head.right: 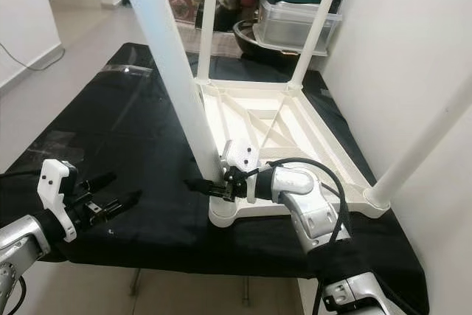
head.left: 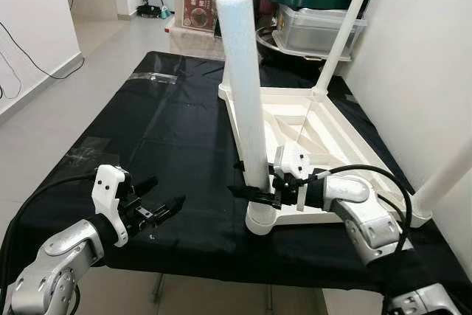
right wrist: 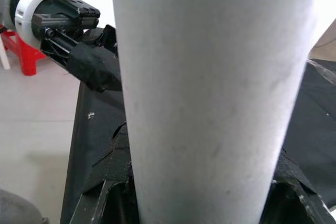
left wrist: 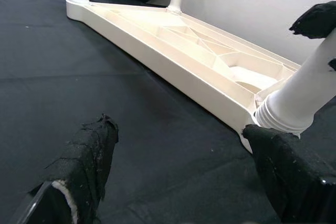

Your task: Building children table

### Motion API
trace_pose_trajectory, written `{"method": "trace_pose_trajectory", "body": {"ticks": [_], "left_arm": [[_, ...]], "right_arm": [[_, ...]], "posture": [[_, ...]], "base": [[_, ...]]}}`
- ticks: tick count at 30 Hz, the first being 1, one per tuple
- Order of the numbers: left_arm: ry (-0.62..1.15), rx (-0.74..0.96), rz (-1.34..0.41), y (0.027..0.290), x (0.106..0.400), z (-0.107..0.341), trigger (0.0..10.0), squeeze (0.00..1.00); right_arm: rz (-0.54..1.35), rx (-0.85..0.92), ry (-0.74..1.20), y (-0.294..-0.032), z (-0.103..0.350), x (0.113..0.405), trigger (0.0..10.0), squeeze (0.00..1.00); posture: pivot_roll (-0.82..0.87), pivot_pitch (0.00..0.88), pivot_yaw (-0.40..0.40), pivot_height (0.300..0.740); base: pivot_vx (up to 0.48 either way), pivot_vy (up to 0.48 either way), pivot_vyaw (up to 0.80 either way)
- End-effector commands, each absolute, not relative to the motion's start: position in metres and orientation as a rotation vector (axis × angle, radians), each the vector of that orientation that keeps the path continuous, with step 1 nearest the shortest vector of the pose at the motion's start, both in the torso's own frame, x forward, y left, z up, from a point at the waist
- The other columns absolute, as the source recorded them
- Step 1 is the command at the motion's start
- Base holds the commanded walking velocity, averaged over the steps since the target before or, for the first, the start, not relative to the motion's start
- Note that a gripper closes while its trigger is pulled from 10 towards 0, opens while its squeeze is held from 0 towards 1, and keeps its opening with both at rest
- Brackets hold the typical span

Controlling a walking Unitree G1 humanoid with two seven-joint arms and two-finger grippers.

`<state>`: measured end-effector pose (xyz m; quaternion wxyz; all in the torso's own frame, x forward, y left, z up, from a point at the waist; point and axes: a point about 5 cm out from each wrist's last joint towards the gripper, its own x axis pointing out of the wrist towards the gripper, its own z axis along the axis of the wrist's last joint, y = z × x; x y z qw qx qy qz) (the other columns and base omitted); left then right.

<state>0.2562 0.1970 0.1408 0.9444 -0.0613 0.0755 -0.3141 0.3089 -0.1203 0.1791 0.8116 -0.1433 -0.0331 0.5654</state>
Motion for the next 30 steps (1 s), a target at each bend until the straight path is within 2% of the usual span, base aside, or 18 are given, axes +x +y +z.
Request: {"method": "trace_pose_trajectory", "body": {"ticks": [1,17,30], "left_arm": [[0.160,-0.143,-0.653,0.194,0.257,0.139,10.0,0.00],[0.164,-0.153,-0.661,0.192,0.257,0.138,10.0,0.00],[0.163,-0.156,-0.659,0.192,0.258,0.138,10.0,0.00]], "right_arm": [[1.213,-0.276,-0.052,-0.119,0.173,0.306,0.0,0.00],[1.106,-0.082,-0.019,-0.115,0.159,0.307,0.0,0.00],[0.981,0.053,-0.014,-0.107,0.146,0.291,0.0,0.00]], "posture": [[0.15,0.000,-0.128,0.740],[0.15,0.000,-0.123,0.740],[0.14,0.000,-0.116,0.740]], "base": [[0.000,0.000,0.00],[0.000,0.000,0.00],[0.000,0.000,0.00]]}}
